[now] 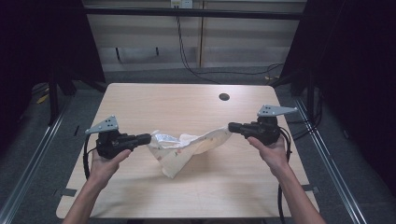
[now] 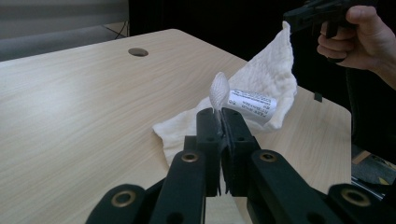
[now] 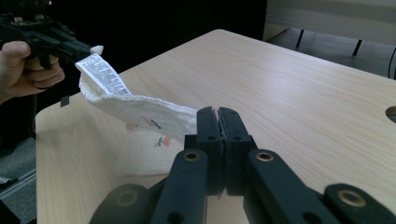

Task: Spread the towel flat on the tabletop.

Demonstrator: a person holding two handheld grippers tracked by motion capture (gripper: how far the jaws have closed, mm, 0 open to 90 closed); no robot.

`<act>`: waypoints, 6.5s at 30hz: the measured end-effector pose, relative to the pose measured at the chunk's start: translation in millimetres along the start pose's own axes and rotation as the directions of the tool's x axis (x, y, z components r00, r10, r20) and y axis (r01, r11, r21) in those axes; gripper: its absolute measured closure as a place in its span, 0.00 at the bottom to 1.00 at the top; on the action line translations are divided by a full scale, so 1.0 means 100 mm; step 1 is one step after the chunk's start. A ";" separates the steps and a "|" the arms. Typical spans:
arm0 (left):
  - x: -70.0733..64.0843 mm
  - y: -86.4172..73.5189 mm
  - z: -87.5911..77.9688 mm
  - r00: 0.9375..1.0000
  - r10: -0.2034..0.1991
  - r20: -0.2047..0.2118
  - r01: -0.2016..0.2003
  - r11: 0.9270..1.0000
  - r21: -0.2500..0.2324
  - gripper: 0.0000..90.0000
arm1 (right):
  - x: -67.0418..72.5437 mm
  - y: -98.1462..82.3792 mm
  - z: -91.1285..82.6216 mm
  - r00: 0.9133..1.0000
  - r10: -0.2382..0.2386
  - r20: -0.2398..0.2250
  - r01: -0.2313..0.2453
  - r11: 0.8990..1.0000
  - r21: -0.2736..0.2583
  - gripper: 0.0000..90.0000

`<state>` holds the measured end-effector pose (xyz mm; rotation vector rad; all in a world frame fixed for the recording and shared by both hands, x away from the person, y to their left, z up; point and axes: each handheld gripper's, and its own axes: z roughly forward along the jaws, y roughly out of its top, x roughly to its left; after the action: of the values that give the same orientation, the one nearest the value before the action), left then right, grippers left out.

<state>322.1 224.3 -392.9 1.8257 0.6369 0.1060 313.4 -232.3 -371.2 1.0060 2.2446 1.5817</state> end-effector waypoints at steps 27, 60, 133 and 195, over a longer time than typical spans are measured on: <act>-0.06 0.36 -0.12 0.999 0.042 -0.013 -0.042 0.999 -0.012 0.97 | -0.05 0.42 -0.29 0.999 -0.005 0.044 0.007 0.999 -0.041 0.99; -0.49 0.74 -0.62 0.989 0.144 -0.018 -0.145 0.986 -0.085 0.97 | 0.47 0.65 -0.77 0.993 -0.115 -0.028 0.112 0.989 -0.095 0.99; 0.83 0.10 0.76 0.978 -0.133 -0.162 0.153 0.981 0.116 0.96 | -0.88 -0.20 0.66 0.976 0.087 0.199 -0.111 0.987 0.113 0.98; -0.03 -0.87 0.75 1.000 0.019 -0.019 -0.009 0.911 0.413 0.61 | -0.11 -1.17 0.52 0.981 -0.056 0.187 -0.019 0.928 0.373 0.73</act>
<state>315.6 176.5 -497.2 2.2413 0.7008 -0.0007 301.9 -223.0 -498.9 1.1684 2.4539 1.0107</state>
